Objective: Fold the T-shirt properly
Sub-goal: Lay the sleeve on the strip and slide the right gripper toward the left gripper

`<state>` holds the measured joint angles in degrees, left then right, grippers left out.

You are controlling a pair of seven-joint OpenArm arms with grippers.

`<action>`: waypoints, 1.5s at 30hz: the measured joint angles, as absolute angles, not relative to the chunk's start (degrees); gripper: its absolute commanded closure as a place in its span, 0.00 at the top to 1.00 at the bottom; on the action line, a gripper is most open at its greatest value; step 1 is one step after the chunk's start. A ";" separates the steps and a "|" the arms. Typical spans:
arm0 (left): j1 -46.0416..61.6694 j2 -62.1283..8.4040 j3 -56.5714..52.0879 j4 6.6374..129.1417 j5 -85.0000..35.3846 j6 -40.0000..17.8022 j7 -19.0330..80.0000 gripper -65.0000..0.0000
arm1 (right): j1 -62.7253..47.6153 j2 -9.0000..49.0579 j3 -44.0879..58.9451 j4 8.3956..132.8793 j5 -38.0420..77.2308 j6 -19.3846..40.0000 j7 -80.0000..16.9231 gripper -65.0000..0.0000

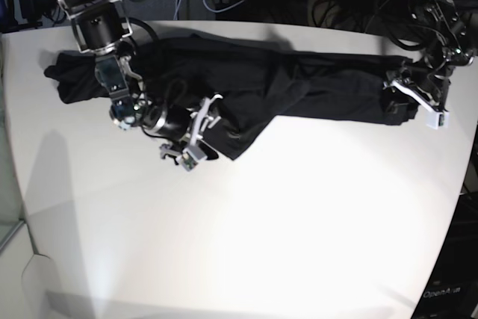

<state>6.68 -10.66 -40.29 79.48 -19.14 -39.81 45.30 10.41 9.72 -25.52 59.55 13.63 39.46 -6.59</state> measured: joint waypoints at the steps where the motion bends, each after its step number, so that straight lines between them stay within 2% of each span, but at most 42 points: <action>1: 6.68 -10.66 -40.29 79.48 -19.14 -39.81 45.30 0.56 | 10.46 9.65 -26.68 59.64 13.65 39.44 -6.57 0.67; 4: 6.68 -10.63 -40.29 79.48 -19.14 -39.81 45.30 0.56 | 10.46 9.45 -29.04 59.68 14.04 39.44 -6.31 0.56; 14: 6.68 -10.66 -40.29 79.48 -19.14 -39.81 45.30 0.56 | 10.63 9.47 -30.20 59.61 14.02 39.48 -6.98 0.07; 16: 6.68 -10.63 -40.29 79.48 -19.14 -39.83 45.30 0.56 | 10.76 9.50 -30.20 59.61 14.02 39.51 -7.29 0.01; 26: 6.68 -10.61 -40.18 79.48 -19.14 -39.81 45.34 0.56 | 10.39 7.38 -30.92 65.12 12.23 39.46 -12.80 0.02; 34: 6.66 -10.63 -40.18 79.48 -19.14 -39.81 45.47 0.56 | 10.79 3.07 -38.65 75.35 12.38 39.53 -19.66 0.02; 45: 6.66 -10.63 -40.18 79.48 -19.20 -39.83 45.67 0.56 | 11.88 -3.49 -47.48 75.92 12.27 39.62 -23.03 0.02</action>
